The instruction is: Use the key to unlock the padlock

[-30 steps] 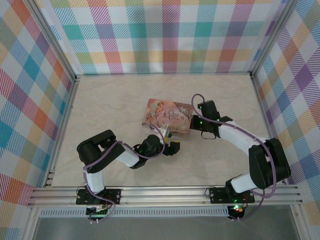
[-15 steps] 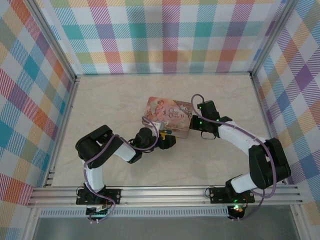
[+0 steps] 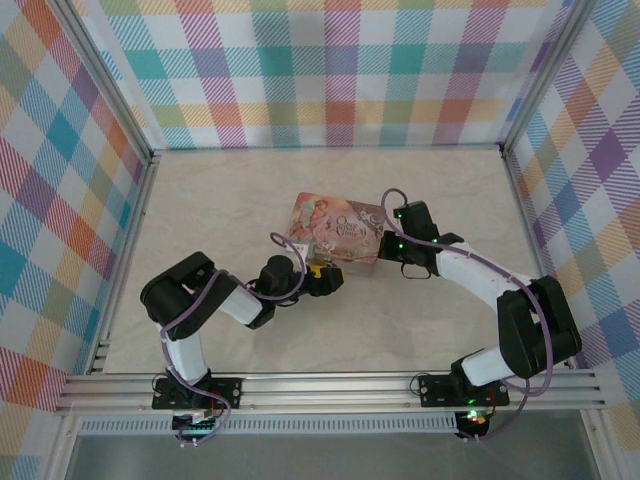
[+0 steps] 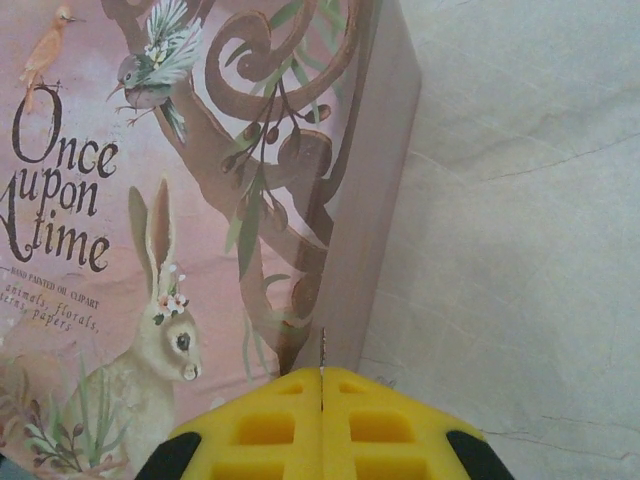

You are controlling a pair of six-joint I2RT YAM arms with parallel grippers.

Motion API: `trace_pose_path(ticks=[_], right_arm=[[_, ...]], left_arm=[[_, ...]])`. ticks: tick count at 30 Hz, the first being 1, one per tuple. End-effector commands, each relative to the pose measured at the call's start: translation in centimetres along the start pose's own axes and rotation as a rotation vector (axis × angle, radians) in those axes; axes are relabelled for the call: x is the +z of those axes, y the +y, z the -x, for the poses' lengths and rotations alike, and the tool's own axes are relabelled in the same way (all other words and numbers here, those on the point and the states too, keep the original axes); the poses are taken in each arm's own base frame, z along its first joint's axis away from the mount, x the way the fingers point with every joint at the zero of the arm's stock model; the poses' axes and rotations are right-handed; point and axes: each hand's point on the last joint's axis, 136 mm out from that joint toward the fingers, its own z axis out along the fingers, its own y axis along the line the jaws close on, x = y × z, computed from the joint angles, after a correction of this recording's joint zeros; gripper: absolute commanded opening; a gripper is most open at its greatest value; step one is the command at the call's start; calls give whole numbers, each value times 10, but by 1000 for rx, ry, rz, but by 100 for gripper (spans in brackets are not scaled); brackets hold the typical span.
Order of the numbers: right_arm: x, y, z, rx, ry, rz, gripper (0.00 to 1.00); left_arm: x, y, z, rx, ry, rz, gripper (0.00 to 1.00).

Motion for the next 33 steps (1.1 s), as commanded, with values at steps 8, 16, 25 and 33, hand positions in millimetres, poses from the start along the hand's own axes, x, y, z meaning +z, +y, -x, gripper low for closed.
trace_pose_path(ticks=[8,16,25,33], right_arm=[[-2,2,-2,7,0,6,0],[-4,2,-2,4,-2,6,0],[-4,3,-1,0,-3,11,0],[-2,0,-3,-1,3,-1,0]], left_arm=[[8,-9,18,23,-24,-46,82],[20,11,7,-3,9,24,83],[25,5,9,14,3,-17,85],[24,-22,12,55,26,-142,73]])
